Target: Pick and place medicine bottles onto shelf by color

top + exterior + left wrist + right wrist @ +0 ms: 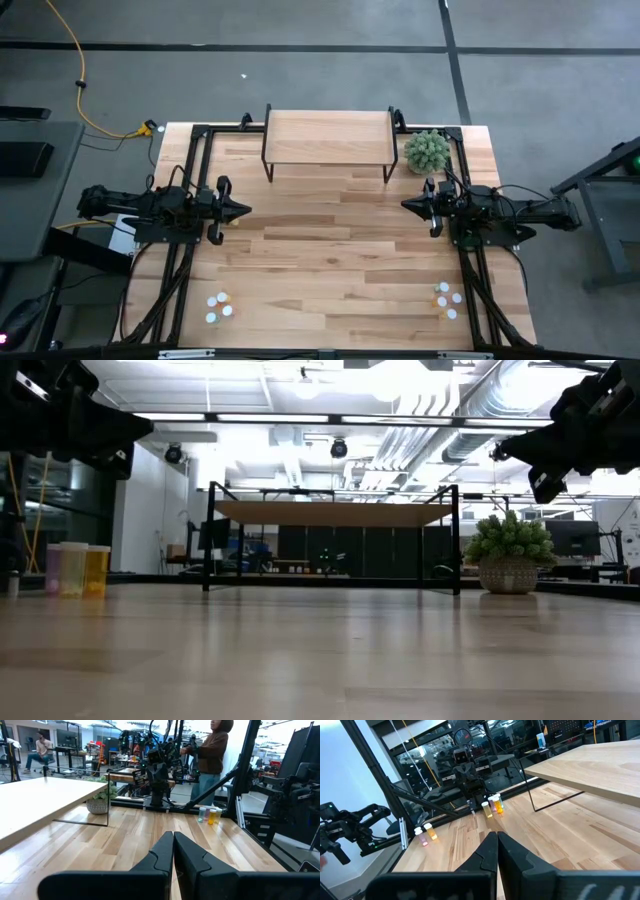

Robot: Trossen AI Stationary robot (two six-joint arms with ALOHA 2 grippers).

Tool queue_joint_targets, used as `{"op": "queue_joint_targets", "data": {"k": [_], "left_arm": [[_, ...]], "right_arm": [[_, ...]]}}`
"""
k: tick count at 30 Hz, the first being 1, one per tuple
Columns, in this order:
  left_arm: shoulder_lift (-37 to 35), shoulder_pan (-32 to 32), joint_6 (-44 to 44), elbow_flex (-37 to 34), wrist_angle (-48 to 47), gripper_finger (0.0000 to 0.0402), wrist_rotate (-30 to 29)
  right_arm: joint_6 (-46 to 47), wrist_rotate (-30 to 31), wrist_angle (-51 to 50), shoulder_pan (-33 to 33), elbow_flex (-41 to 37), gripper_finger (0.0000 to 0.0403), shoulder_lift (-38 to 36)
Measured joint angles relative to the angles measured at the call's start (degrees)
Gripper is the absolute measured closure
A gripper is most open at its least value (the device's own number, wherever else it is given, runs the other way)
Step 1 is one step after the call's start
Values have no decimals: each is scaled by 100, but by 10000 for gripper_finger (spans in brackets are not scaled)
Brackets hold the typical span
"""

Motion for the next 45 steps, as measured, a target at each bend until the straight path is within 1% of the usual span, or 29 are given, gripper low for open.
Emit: {"op": "queue_joint_targets", "data": {"k": [30,35,38,40,42,43,45], "left_arm": [[1,0,1,0,13,398,-48],[2,0,-83,0,369,398,-22],[2,-4,-569,0,872,398,13],[2,1,-751,0,1346,398,-111],[22,23,-931,14,1788,398,-440],[66,24,-1107,60,1846,398,-639],[205,24,-1421,232,1649,391,-936]], "right_arm": [[-1,0,0,2,-1,402,0],[-1,0,0,0,0,402,1],[-1,0,0,0,-1,402,0],[0,0,0,0,1,402,0],[1,1,0,0,-1,402,2],[0,0,0,0,1,402,0],[-1,1,0,0,1,402,0]]}}
